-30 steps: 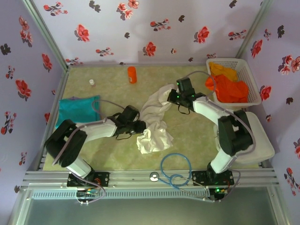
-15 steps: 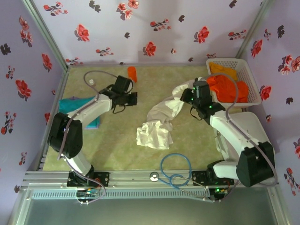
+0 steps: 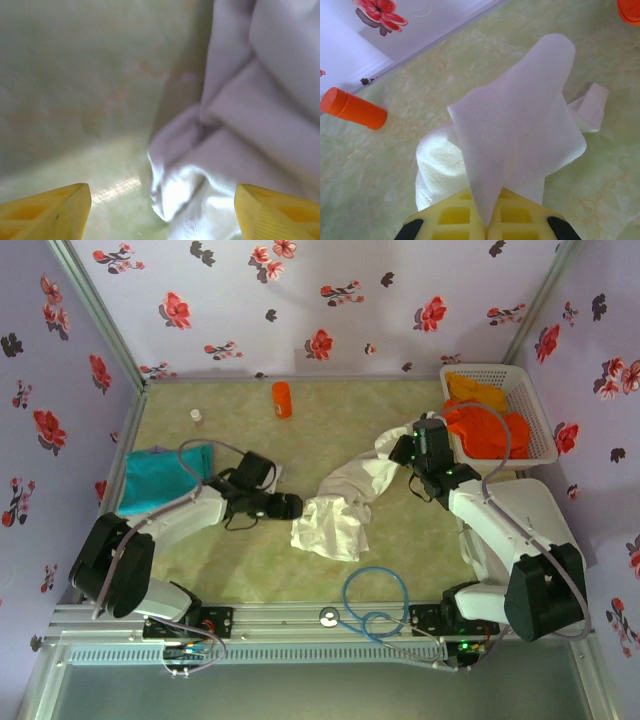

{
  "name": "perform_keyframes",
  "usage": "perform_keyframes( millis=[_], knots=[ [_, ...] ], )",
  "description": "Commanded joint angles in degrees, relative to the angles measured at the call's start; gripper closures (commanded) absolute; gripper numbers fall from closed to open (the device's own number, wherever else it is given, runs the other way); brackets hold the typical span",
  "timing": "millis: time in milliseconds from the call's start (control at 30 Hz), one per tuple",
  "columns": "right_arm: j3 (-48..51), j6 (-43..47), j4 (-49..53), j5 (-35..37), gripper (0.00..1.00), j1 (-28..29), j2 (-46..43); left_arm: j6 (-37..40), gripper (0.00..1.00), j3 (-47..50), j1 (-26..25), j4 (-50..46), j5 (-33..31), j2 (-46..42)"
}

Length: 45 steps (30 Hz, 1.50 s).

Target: Fold and stack the t-shirts

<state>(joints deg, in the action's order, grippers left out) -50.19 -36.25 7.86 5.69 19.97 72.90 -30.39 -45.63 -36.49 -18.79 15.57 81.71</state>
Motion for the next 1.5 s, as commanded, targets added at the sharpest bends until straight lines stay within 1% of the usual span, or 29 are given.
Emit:
perform_keyframes(
  millis=[0,133,233,267,300,367,433,500,567,600,700,800,933,967,1033,1067,1100,1133,1167,1233,1300,1333,1367,1433,1467],
  knots=[
    [0.6,-1.1,0.4,1.3,1.00,-0.5,1.5,-7.8,0.24,4.8,-4.4,11.4,2.0,-2.1],
    [1.9,-2.1,-0.9,0.7,1.00,-0.7,1.8,-12.8,0.28,7.9,-8.7,18.7,-0.1,0.8],
    [1.9,-2.1,-1.0,0.2,1.00,-0.7,2.1,-12.2,0.33,5.4,-10.5,16.9,-2.7,4.7],
    [1.7,-2.0,-0.8,0.1,1.00,-0.7,2.2,-11.6,0.37,4.3,-10.7,15.9,-3.1,5.8],
    [1.6,-1.7,-0.6,0.1,1.00,-0.8,2.1,-10.9,0.45,3.1,-10.9,14.9,-3.6,6.8],
    [1.5,-1.3,-0.1,0.2,1.00,-0.9,1.8,-10.0,0.60,1.2,-10.8,12.8,-4.7,7.6],
    [1.5,-0.9,0.6,0.5,1.00,-1.0,1.3,-9.0,0.77,-0.7,-10.3,9.8,-7.5,7.6],
    [1.5,-0.5,1.3,0.9,1.00,-1.3,0.8,-7.1,0.87,-3.0,-8.7,5.6,-8.5,7.2],
    [1.6,-0.1,2.4,1.0,1.00,-1.8,0.3,-4.0,0.94,-5.8,-6.2,0.0,-9.3,6.3],
    [1.8,0.0,2.8,1.1,1.00,-2.0,-0.1,-1.9,0.96,-7.3,-4.5,-3.1,-9.8,5.6],
    [2.6,0.2,3.1,1.1,1.00,-2.6,-0.9,4.5,0.96,-12.0,1.3,-11.6,-10.5,3.8],
    [3.0,-0.3,3.6,0.5,0.99,-2.9,-0.7,11.7,0.96,-18.9,7.0,-20.5,-10.4,5.4],
    [3.8,-2.1,3.6,-1.3,0.97,-2.9,0.5,17.4,0.92,-26.4,12.6,-25.4,-10.9,10.1],
    [4.3,-3.0,3.6,-2.2,0.96,-2.9,1.0,18.4,0.90,-28.8,13.9,-26.5,-11.9,11.7],
    [5.4,-4.4,2.6,-4.7,0.93,-2.9,1.9,19.7,0.80,-33.5,15.4,-28.9,-15.3,14.5],
    [6.1,-5.3,2.2,-5.4,0.92,-2.7,2.6,19.9,0.77,-35.9,16.0,-29.9,-17.1,16.1],
    [6.8,-6.1,1.6,-6.3,0.91,-2.7,3.4,19.6,0.71,-38.1,16.5,-30.9,-17.5,17.4],
    [7.4,-6.5,0.8,-7.2,0.89,-2.7,4.0,19.3,0.63,-40.0,16.7,-31.8,-17.5,18.6],
    [7.8,-6.8,0.5,-8.1,0.84,-2.7,4.8,18.9,0.54,-41.5,16.8,-32.7,-17.5,19.5],
    [8.1,-6.9,0.7,-8.9,0.73,-2.7,5.7,17.8,0.50,-41.7,16.4,-32.4,-17.0,19.7],
    [8.5,-6.7,1.0,-8.7,0.48,-2.7,6.1,16.6,0.46,-39.6,16.1,-31.4,-17.1,18.5],
    [8.6,-6.5,1.2,-8.3,0.32,-2.6,6.1,16.0,0.46,-38.0,15.7,-30.8,-17.0,17.4],
    [8.6,-6.3,1.4,-8.1,0.22,-2.7,6.0,15.3,0.45,-36.0,15.4,-30.2,-17.0,16.0],
    [8.1,-5.6,1.7,-7.4,0.11,-2.7,6.0,13.7,0.45,-31.2,14.6,-28.1,-16.4,11.9],
    [7.8,-5.3,1.8,-7.3,0.09,-2.6,6.2,12.8,0.45,-28.9,14.1,-27.4,-15.9,10.1]
  ],
)
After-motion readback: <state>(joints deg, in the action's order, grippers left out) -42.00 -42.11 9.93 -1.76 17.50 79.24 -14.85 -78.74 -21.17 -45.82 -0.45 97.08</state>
